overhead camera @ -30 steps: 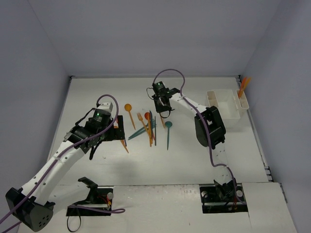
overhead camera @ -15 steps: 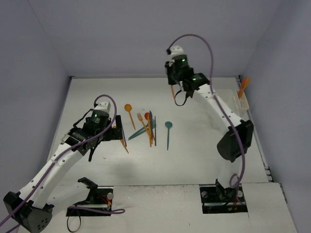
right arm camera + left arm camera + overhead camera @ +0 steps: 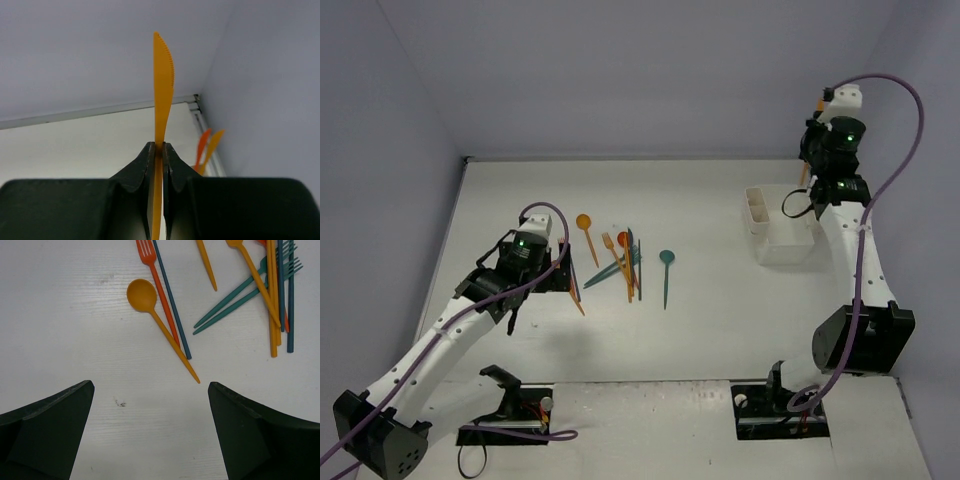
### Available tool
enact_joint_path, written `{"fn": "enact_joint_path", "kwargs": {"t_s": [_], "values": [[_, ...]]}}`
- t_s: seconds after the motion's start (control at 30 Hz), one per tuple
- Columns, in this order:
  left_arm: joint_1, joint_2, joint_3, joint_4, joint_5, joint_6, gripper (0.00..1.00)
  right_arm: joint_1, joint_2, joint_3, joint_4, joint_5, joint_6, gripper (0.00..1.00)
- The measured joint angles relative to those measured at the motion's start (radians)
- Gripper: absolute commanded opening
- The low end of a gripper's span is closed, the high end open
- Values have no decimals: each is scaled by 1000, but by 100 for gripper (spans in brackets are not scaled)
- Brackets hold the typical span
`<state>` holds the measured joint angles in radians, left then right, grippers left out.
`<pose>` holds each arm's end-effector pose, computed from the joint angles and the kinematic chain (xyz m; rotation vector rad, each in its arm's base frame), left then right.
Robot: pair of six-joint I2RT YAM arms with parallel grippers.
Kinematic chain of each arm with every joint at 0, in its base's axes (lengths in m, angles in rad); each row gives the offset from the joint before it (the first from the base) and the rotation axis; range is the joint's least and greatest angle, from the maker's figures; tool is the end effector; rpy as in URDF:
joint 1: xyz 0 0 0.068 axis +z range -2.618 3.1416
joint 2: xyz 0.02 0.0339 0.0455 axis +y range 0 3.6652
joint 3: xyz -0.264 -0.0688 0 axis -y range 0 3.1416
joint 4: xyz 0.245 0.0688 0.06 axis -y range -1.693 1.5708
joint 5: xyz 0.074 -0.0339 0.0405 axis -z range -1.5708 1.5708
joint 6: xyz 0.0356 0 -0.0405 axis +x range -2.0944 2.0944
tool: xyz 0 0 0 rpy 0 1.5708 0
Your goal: Sort the eating utensils into containers
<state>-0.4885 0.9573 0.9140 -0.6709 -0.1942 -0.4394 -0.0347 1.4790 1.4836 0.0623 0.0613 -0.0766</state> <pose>0.1778 -0.0867 0.3073 -0.0454 2.2825 -0.2673 0.3495 -0.0143 0.4448 0.0178 1.5054 -0.1356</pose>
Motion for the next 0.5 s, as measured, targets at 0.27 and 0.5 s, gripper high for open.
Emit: {"fn": "enact_joint_path", "kwargs": {"t_s": [0.27, 0.5], "values": [[13, -2, -80, 81, -9, 60, 97, -241, 3, -91, 126, -168, 23, 0], [56, -4, -81, 120, -25, 81, 97, -299, 53, -93, 229, -288, 31, 0]]}}
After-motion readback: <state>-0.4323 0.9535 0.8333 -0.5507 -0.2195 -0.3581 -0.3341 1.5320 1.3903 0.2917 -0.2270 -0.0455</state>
